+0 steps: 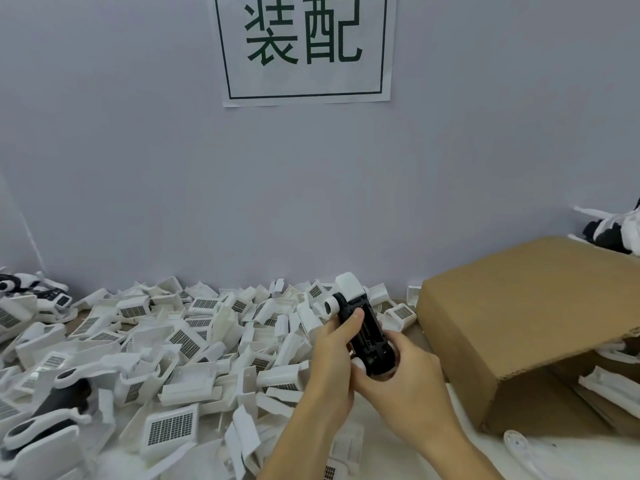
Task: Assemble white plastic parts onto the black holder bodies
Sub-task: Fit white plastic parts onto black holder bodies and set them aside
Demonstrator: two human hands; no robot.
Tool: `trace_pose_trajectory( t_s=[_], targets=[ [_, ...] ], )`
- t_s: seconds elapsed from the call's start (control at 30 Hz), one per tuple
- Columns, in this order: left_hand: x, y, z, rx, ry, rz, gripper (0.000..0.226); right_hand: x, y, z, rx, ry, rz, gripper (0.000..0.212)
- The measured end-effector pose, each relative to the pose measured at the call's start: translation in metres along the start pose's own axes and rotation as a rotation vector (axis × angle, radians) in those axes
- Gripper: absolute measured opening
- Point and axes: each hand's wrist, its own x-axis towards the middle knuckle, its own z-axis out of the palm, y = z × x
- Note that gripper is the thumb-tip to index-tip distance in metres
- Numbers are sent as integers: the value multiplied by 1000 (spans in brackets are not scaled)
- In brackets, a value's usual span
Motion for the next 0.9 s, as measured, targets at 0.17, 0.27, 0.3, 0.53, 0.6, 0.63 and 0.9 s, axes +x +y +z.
trace_pose_trajectory(
  t_s=[0.17,0.27,0.3,0.53,0.6,0.63,0.9],
  targets=[
    [0,-5,2,88,-27,28,22,0,-2,-7,-178,11,-23,36],
    [1,-9,1,106,-16,29,12,1,0,-9,-164,-6,-25,41],
    [1,-9,1,106,-9,33,8,2,1,-9,-132,-37,-18,45],
    [3,-17,0,440,-77,243,18,6,13,-22,75,-57,30,49],
    [2,-21,1,548,-148,307,23,8,15,-27,182,36,43,58],
    [1,-22,2,623,-192,353,29,8,15,-28,243,54,32,61],
    [-2,-31,2,1014,-236,619,43,9,15,-23,197,196,63,52]
  ],
)
